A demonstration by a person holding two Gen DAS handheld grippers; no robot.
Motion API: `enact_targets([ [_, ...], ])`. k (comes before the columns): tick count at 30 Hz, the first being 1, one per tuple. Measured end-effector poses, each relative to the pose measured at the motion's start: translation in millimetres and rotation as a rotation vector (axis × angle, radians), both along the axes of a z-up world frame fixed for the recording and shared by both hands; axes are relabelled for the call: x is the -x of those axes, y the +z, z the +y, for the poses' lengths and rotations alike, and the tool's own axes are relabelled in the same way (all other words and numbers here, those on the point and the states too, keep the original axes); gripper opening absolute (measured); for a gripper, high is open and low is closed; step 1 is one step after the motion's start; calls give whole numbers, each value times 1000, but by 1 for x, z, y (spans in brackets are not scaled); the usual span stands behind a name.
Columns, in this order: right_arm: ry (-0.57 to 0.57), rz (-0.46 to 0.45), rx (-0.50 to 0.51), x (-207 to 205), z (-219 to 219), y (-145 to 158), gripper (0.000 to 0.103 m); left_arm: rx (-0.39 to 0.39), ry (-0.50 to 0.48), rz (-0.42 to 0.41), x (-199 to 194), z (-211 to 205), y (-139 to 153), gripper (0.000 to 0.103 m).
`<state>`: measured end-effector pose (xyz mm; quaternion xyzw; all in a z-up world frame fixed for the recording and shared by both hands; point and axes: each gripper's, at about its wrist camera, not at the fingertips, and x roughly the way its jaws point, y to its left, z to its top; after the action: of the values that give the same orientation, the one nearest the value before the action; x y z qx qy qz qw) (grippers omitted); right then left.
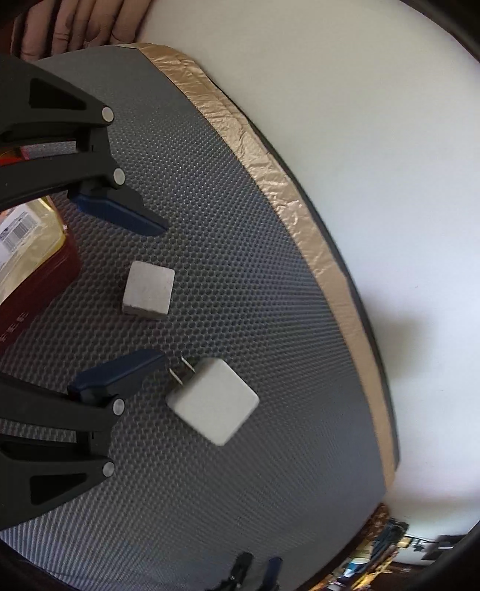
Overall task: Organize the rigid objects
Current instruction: 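Move the left gripper to the grey-white cube and grasp it, then carry the cube over the tin while the right gripper grasps the white charger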
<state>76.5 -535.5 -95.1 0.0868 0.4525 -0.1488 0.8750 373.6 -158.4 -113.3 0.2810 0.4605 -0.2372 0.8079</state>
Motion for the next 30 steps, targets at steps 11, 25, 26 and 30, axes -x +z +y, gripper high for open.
enact_targets([
  [11,-1,20,6,-7,2,-5,99,66,10,148,-24,9,-31,30],
  [25,1,37,20,-23,13,-16,100,238,301,-12,82,69,55,30],
  [26,0,37,21,-23,13,-17,100,255,321,-13,95,78,61,30],
  [30,-5,42,29,-24,14,-18,100,289,414,-33,153,111,75,30],
])
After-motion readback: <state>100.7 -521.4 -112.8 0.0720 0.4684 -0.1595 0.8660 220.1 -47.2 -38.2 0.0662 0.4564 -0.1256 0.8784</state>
